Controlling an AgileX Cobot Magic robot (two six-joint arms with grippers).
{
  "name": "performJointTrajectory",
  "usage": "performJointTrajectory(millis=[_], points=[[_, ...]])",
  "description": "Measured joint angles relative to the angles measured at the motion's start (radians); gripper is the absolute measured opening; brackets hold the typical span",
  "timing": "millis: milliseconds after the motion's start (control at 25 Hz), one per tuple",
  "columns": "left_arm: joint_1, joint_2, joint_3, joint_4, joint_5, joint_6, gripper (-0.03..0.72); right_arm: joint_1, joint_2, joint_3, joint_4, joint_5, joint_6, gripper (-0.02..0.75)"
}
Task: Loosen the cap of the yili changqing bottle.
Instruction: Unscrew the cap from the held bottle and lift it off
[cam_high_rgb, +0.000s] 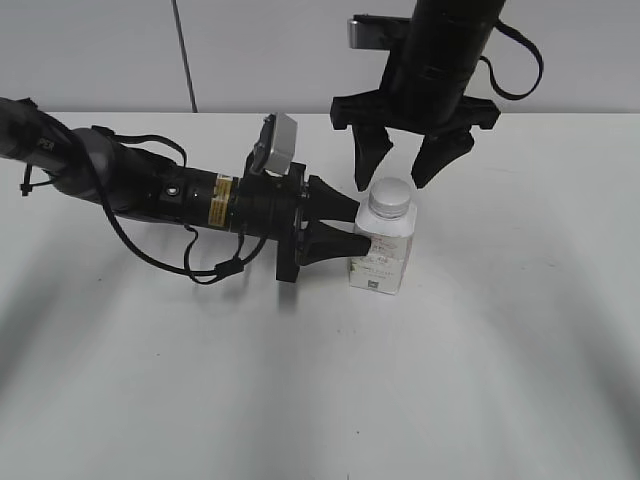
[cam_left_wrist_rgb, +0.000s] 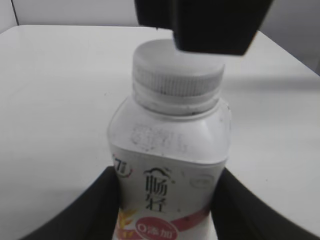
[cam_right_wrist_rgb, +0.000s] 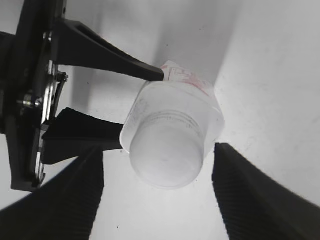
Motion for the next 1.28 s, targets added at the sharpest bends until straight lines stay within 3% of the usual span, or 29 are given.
performJointTrajectory(millis=[1120,1280], points=[[0.0,0.0,0.0,0.001,0.0,0.0,0.354,0.0,0.032,0.004,-0.012,0.001,0.009,0.5],[0.0,0.0,0.0,0.001,0.0,0.0,0.354,0.0,0.042,0.004,-0.012,0.001,0.005,0.446]])
